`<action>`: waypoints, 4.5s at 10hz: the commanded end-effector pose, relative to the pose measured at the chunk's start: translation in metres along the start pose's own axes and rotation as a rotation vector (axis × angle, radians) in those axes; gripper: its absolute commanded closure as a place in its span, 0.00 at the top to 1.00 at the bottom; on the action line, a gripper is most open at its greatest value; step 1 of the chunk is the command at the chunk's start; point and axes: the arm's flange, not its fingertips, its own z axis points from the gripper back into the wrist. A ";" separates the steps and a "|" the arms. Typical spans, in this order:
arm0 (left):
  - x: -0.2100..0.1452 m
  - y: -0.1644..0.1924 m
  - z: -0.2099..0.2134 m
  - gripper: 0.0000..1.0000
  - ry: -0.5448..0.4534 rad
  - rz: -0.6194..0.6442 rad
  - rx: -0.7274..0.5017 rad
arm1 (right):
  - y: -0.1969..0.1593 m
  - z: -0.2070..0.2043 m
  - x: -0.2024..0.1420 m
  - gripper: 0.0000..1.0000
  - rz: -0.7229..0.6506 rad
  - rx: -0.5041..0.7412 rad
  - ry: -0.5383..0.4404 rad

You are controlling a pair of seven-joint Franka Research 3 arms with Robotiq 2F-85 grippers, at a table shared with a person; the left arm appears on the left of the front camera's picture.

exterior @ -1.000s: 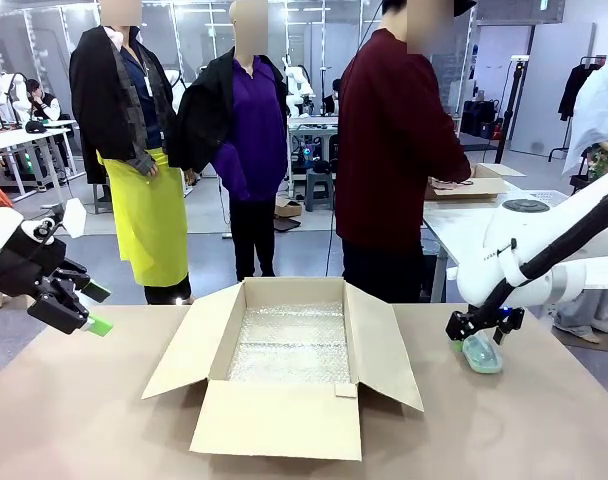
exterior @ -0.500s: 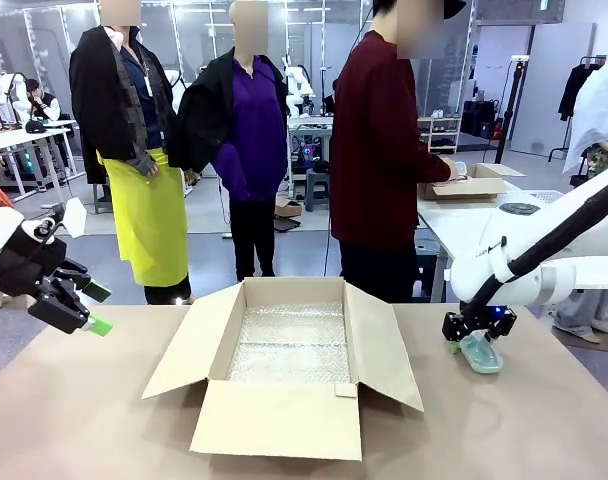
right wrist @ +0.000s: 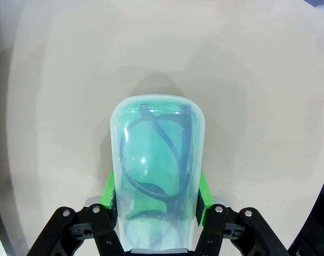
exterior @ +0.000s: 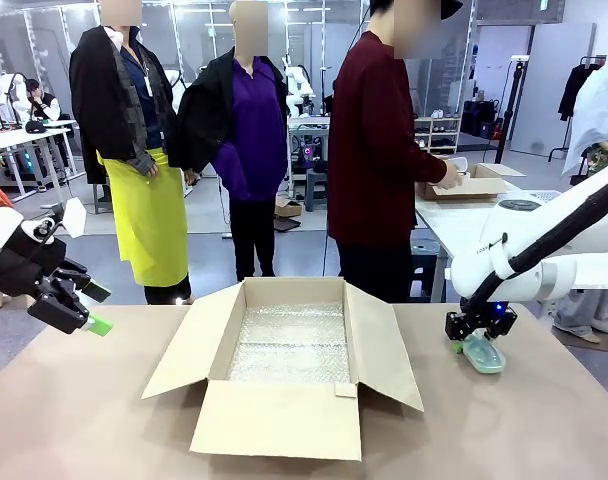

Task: Pack the glasses set securely to prepare it for shipping.
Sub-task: Place the Glasses case inside the Package Box, then put the Glasses case from the right side of the table into the Package Box.

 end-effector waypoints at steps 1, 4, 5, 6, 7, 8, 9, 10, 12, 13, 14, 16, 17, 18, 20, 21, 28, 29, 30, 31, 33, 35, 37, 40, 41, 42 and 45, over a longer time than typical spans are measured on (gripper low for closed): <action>-0.001 0.003 0.001 1.00 -0.016 -0.017 -0.017 | 0.007 0.023 0.002 0.00 -0.002 -0.019 0.011; -0.001 0.003 0.001 1.00 -0.016 -0.017 -0.017 | 0.029 0.091 -0.003 0.00 0.196 -0.029 -0.011; -0.001 0.003 0.001 1.00 -0.016 -0.017 -0.017 | 0.036 0.102 0.001 0.00 0.224 -0.035 -0.019; -0.001 0.003 0.001 1.00 -0.016 -0.017 -0.017 | 0.043 0.113 0.002 0.00 0.245 -0.025 -0.036; -0.001 0.003 0.001 1.00 -0.016 -0.017 -0.017 | 0.053 0.121 0.003 0.00 0.278 -0.033 -0.042; -0.001 0.003 0.001 1.00 -0.016 -0.017 -0.017 | 0.068 0.130 0.004 0.00 0.329 -0.032 -0.053; -0.001 0.003 0.001 1.00 -0.016 -0.017 -0.017 | 0.087 0.145 0.005 0.00 0.414 -0.014 -0.075; -0.001 0.003 0.001 1.00 -0.016 -0.017 -0.017 | 0.113 0.160 0.005 0.00 0.531 0.010 -0.083; -0.001 0.003 0.001 1.00 -0.016 -0.017 -0.017 | 0.183 0.182 0.015 0.00 0.803 0.034 -0.077; -0.001 0.003 0.001 1.00 -0.016 -0.017 -0.017 | 0.216 0.186 0.021 0.00 0.907 0.052 -0.082; -0.001 0.003 0.001 1.00 -0.016 -0.017 -0.017 | 0.244 0.182 0.026 0.00 1.026 0.082 -0.087; -0.001 0.003 0.001 1.00 -0.016 -0.017 -0.017 | 0.294 0.161 0.033 0.00 1.166 0.113 -0.114; -0.001 0.003 0.001 1.00 -0.016 -0.017 -0.017 | 0.314 0.151 0.036 0.00 1.217 0.131 -0.147; -0.001 0.003 0.001 1.00 -0.016 -0.017 -0.017 | 0.328 0.140 0.042 0.00 1.277 0.154 -0.143; -0.001 0.003 0.001 1.00 -0.016 -0.017 -0.017 | 0.339 0.113 0.060 0.00 1.309 0.198 -0.114; -0.001 0.003 0.001 1.00 -0.016 -0.017 -0.017 | 0.343 0.096 0.066 0.00 1.344 0.201 -0.101; -0.001 0.003 0.001 1.00 -0.016 -0.017 -0.017 | 0.368 0.021 0.095 0.88 1.358 0.134 -0.030; -0.001 0.003 0.001 1.00 -0.016 -0.017 -0.017 | 0.368 0.024 0.093 1.00 1.363 0.130 -0.027; -0.001 0.003 0.001 1.00 -0.016 -0.017 -0.017 | 0.367 0.028 0.092 1.00 1.364 0.131 -0.030; -0.001 0.003 0.001 1.00 -0.016 -0.017 -0.017 | 0.366 0.032 0.090 1.00 1.361 0.135 -0.031; -0.001 0.003 0.001 1.00 -0.016 -0.017 -0.017 | 0.360 0.040 0.078 1.00 1.352 0.119 -0.051; -0.001 0.003 0.001 1.00 -0.016 -0.017 -0.017 | 0.363 0.027 0.092 1.00 1.376 0.157 -0.058; -0.001 0.003 0.001 1.00 -0.016 -0.017 -0.017 | 0.363 0.027 0.092 1.00 1.376 0.157 -0.058; -0.001 0.003 0.001 1.00 -0.016 -0.017 -0.017 | 0.363 0.027 0.092 1.00 1.376 0.157 -0.058; -0.001 0.003 0.001 1.00 -0.016 -0.017 -0.017 | 0.363 0.027 0.092 1.00 1.376 0.157 -0.058; -0.001 0.003 0.001 1.00 -0.016 -0.017 -0.017 | 0.363 0.027 0.092 1.00 1.376 0.157 -0.058; -0.001 0.003 0.001 1.00 -0.016 -0.017 -0.017 | 0.360 0.026 0.091 1.00 1.374 0.157 -0.052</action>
